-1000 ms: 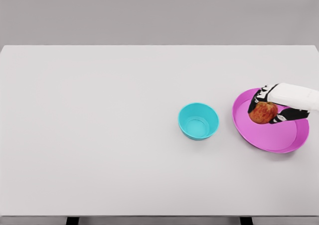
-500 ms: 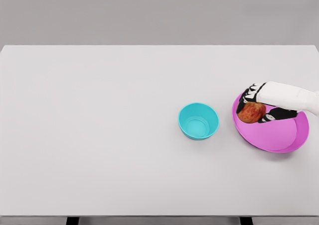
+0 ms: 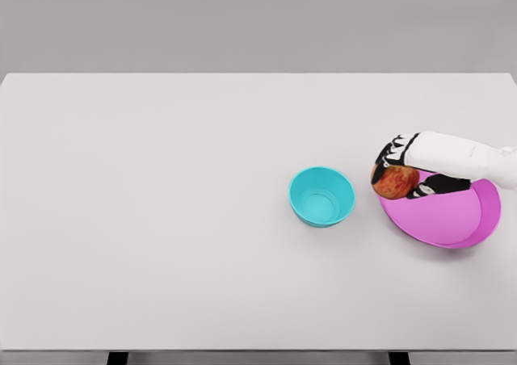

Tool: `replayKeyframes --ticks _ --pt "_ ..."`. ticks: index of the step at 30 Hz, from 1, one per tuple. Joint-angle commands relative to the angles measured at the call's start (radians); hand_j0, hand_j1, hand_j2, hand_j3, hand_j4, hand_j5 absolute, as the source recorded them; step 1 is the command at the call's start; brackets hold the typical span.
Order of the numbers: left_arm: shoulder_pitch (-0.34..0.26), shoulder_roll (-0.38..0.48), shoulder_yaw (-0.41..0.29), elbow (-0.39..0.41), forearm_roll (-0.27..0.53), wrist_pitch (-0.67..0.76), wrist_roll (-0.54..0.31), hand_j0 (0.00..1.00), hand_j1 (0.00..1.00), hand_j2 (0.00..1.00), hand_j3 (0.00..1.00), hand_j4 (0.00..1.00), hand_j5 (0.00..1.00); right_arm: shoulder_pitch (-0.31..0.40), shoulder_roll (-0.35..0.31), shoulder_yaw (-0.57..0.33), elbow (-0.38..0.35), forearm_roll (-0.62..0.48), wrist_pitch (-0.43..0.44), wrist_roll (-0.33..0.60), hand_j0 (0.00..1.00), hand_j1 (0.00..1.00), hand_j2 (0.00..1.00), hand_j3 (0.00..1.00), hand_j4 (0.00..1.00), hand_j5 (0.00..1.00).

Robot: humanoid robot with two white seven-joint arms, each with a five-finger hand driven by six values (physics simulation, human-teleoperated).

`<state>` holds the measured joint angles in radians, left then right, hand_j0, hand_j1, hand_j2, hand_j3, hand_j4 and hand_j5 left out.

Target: Put the apple from the pink plate into the blue bowl with your right arm

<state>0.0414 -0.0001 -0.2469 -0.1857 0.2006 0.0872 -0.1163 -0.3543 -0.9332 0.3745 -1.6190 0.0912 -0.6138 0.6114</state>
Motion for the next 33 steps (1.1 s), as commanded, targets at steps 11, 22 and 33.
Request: replayKeyframes --ticks 11,22,33 --pt "0.000 0.000 0.000 0.000 0.000 0.000 0.000 1.00 1.00 1.00 1.00 1.00 1.00 -0.035 0.033 0.050 -0.041 -0.005 0.003 -0.001 0.57 0.57 0.57 0.57 0.57 0.57" --pt "0.000 0.000 0.000 0.000 0.000 0.000 0.000 1.00 1.00 1.00 1.00 1.00 1.00 -0.058 0.068 0.075 -0.044 0.004 0.003 -0.001 0.57 0.57 0.57 0.57 0.57 0.57" --pt "0.000 0.000 0.000 0.000 0.000 0.000 0.000 1.00 1.00 1.00 1.00 1.00 1.00 -0.101 0.093 0.123 -0.044 0.004 0.003 -0.001 0.99 0.99 0.99 0.99 0.99 0.99"
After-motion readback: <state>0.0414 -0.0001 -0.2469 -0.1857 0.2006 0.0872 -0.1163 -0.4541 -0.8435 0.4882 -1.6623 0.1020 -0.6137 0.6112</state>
